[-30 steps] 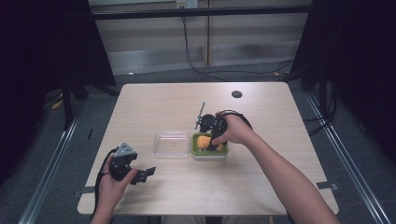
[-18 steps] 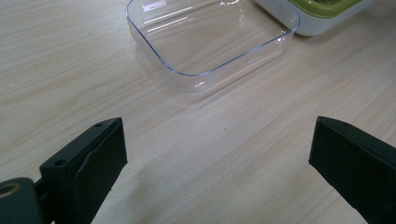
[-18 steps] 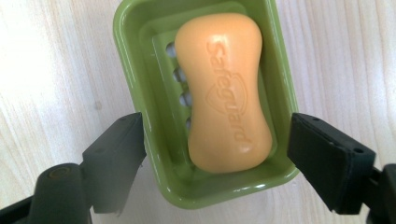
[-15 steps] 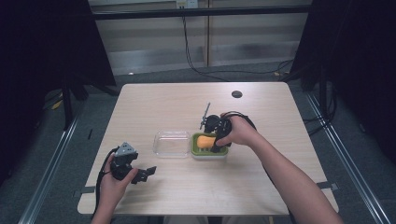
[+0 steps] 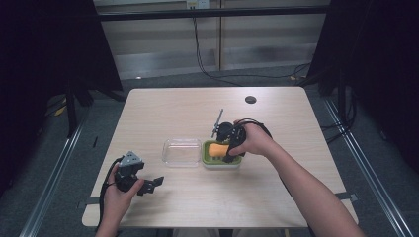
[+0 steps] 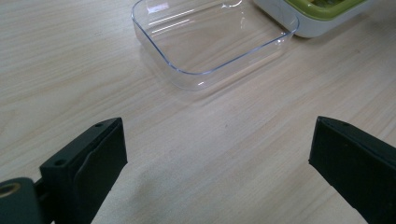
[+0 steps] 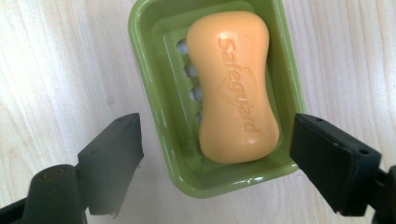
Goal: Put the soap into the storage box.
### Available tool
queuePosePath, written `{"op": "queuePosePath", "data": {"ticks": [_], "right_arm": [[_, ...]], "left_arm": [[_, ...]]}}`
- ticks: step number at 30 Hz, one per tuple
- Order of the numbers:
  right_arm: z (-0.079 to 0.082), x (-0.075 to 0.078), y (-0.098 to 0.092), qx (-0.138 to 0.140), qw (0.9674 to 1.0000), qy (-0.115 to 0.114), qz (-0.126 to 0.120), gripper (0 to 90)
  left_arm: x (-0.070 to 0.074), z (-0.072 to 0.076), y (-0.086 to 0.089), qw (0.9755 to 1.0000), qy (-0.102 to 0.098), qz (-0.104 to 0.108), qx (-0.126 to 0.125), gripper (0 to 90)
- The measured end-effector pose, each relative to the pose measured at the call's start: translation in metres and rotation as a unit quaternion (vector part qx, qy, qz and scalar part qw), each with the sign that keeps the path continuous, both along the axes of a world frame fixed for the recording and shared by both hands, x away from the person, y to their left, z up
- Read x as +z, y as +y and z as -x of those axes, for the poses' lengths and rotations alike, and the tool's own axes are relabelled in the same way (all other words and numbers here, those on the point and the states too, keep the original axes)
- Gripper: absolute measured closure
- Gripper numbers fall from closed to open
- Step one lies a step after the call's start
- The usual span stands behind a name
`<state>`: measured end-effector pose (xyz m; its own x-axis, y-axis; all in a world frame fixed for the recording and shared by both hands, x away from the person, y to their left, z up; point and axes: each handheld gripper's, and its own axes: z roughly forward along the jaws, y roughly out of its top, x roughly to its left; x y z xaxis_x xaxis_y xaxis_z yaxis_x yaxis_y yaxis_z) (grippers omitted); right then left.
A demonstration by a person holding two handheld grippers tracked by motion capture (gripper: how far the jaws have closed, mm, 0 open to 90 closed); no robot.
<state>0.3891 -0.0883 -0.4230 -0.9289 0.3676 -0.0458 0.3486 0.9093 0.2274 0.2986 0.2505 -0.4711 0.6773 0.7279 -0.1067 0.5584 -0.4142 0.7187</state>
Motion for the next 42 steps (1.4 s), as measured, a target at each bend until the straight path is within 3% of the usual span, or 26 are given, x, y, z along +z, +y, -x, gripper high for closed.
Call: {"op": "queuePosePath", "data": {"ticks": [5,11,12,22,37,41,42], "right_arm": [[0.004,0.001,-0.003,-0.004,1.0000,0.002,-0.005,16.6],[0.007,0.002,-0.012,-0.017,0.9998,0.000,-0.011,15.4],[0.007,0.002,-0.014,-0.018,0.9998,-0.001,-0.012,15.2],[0.014,0.004,-0.028,-0.037,0.9992,-0.003,-0.016,13.6],[0.022,0.002,-0.047,-0.061,0.9979,-0.004,-0.020,11.0],[0.023,0.002,-0.053,-0.056,0.9981,-0.009,-0.025,10.9],[0.024,0.002,-0.053,-0.068,0.9973,-0.004,-0.025,10.5]], "left_arm": [[-0.001,0.002,0.000,0.9999,-0.001,0.011,0.009,4.0],[0.001,0.001,0.000,1.0000,-0.001,-0.001,0.000,3.9],[0.000,0.001,-0.001,1.0000,0.001,0.007,0.003,3.9],[0.000,0.001,-0.002,0.9999,0.001,0.012,0.004,3.9],[0.000,0.000,-0.003,1.0000,0.000,0.008,0.001,4.0],[0.001,0.001,-0.003,1.0000,-0.001,0.007,0.001,3.9],[0.000,0.001,-0.003,1.0000,0.000,0.007,0.001,3.9]]}}
